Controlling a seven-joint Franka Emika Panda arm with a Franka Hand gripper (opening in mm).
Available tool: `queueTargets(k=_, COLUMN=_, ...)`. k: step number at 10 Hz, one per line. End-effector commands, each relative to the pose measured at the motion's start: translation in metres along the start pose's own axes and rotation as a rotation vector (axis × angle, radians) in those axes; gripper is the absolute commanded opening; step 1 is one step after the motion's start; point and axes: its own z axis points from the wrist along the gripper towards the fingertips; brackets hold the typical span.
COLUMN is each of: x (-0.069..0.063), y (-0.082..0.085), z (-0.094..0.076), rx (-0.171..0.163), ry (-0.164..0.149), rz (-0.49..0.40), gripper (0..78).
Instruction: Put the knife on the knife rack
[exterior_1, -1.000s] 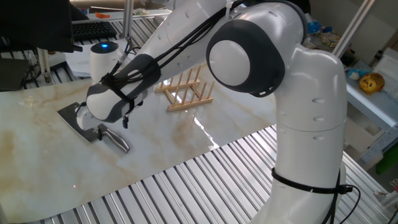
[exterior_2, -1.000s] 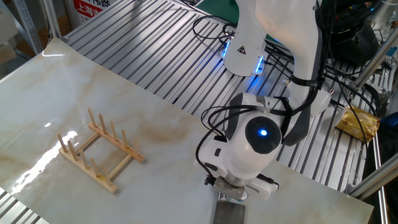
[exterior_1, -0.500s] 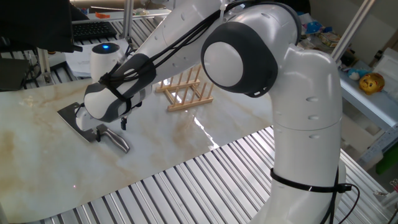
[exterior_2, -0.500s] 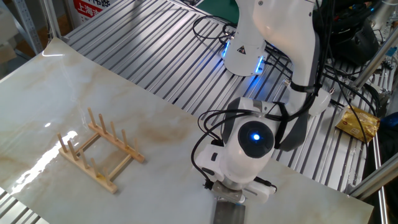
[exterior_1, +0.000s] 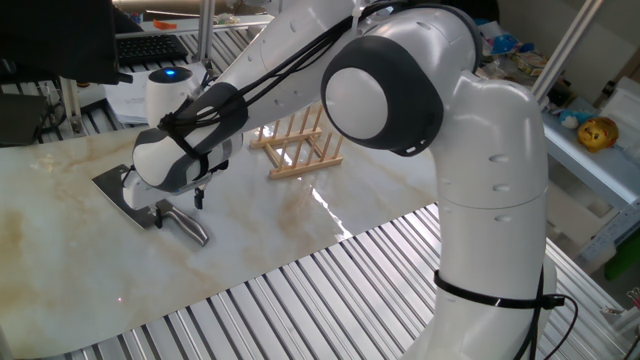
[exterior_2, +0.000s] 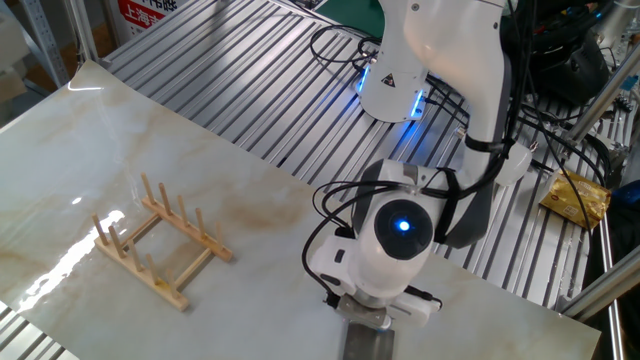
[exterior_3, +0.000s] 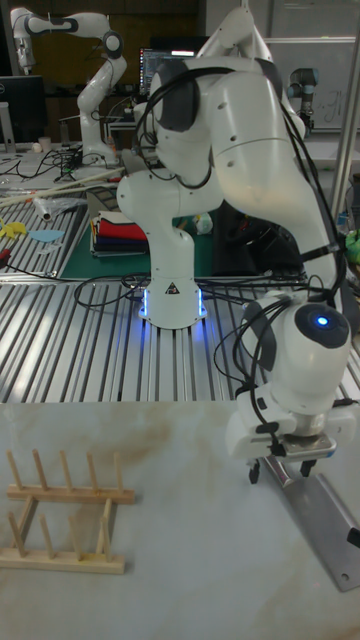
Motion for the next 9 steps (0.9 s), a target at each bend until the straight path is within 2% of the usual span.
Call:
queueTargets(k=1, x=-0.0014, y=-0.0005, z=-0.0010, rx=-0.002, ry=-0.004, rz=0.000, gripper=77.4)
queueTargets(k=9, x=-0.0026, y=0.0003, z=0.0016, rx=-0.013, ry=-0.008, rz=-0.019, gripper=77.4)
